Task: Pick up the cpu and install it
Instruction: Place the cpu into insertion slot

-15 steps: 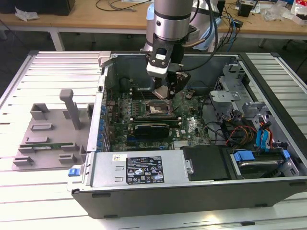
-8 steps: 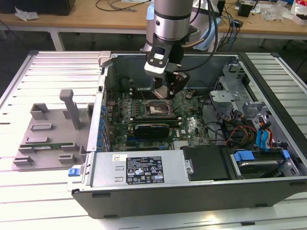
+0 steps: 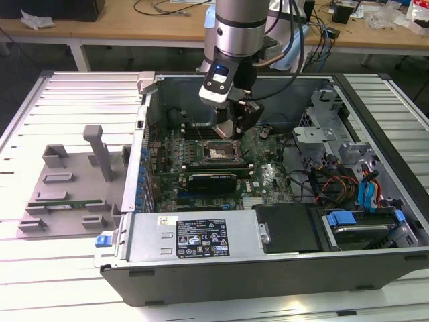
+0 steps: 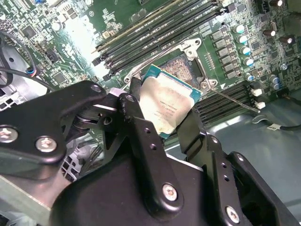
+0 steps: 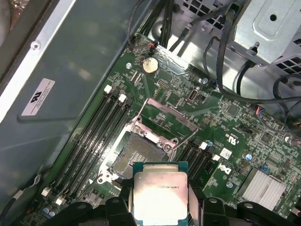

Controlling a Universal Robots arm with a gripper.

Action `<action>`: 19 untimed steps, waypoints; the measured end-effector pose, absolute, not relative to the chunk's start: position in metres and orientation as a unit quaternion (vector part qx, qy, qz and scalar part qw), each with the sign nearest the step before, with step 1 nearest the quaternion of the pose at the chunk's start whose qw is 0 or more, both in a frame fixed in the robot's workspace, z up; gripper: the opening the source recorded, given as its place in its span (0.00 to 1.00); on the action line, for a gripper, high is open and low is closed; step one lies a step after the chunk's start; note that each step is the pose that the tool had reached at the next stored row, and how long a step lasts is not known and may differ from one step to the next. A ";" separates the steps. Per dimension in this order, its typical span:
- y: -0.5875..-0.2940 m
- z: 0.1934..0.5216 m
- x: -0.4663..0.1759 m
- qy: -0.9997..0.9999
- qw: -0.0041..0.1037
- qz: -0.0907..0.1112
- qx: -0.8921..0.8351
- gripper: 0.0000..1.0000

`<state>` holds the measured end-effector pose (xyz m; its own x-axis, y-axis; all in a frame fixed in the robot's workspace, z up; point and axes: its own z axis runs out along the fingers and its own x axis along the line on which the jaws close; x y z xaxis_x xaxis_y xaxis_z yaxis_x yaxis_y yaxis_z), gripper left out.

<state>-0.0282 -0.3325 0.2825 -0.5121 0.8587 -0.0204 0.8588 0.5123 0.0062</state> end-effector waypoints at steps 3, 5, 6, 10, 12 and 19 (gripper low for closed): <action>-0.333 0.282 -0.028 0.866 0.010 -0.002 0.501 0.55; -0.333 0.282 -0.028 0.862 0.010 -0.002 0.506 0.55; -0.333 0.282 -0.028 0.860 0.010 -0.003 0.510 0.55; -0.333 0.282 -0.028 0.852 0.010 -0.003 0.523 0.55; -0.333 0.282 -0.028 0.849 0.010 -0.003 0.528 0.55; -0.333 0.282 -0.028 0.827 0.010 -0.003 0.562 0.55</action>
<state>-0.0283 -0.3325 0.2824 -0.3675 0.9298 -0.0207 0.9299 0.3677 0.0062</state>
